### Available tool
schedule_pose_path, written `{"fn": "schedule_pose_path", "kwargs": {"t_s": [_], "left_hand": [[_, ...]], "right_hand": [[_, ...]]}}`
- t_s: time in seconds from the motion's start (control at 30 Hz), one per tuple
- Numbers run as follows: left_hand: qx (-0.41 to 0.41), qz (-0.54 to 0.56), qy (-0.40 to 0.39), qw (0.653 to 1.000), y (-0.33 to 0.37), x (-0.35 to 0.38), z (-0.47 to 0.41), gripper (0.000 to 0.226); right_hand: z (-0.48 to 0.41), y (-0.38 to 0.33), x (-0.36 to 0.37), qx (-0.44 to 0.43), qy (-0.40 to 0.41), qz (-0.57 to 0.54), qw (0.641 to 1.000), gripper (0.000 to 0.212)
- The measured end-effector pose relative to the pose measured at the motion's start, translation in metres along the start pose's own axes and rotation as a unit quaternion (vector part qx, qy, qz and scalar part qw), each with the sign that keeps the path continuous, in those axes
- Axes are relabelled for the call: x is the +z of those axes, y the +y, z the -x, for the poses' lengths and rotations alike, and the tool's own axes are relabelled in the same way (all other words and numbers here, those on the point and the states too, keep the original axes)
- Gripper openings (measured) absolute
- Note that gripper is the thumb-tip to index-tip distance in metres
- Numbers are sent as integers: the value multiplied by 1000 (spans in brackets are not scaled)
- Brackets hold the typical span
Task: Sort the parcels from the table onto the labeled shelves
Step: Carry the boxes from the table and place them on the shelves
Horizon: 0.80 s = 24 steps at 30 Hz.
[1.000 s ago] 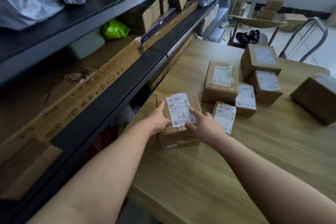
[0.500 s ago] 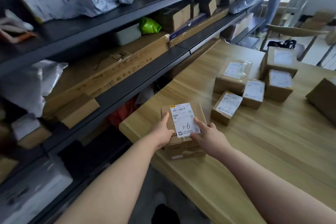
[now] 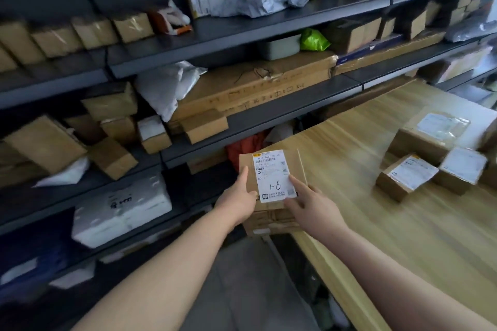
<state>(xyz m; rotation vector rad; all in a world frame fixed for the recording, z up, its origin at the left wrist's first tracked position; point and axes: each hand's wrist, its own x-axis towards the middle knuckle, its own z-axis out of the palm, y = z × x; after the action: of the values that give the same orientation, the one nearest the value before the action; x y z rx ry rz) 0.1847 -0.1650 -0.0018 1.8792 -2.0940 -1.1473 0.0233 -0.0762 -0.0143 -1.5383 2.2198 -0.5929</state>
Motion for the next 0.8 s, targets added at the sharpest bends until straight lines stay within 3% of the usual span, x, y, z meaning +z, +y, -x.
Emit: {"fn": "schedule_pose_path", "kwargs": {"t_s": [0.2,0.47,0.8], "left_hand": [[-86,74,77,991,-105,-70,61,71],[-174,196,156,952,-253,-151,178,70],[-260,233,262,900,-413,-215,325,72]], "right_hand": [[21,-105,51,-123,-66,0,990,56],[109,-254,131,-250,-117,-2,961,53],[227,-403,230,-362,-220,12,906,54]]}}
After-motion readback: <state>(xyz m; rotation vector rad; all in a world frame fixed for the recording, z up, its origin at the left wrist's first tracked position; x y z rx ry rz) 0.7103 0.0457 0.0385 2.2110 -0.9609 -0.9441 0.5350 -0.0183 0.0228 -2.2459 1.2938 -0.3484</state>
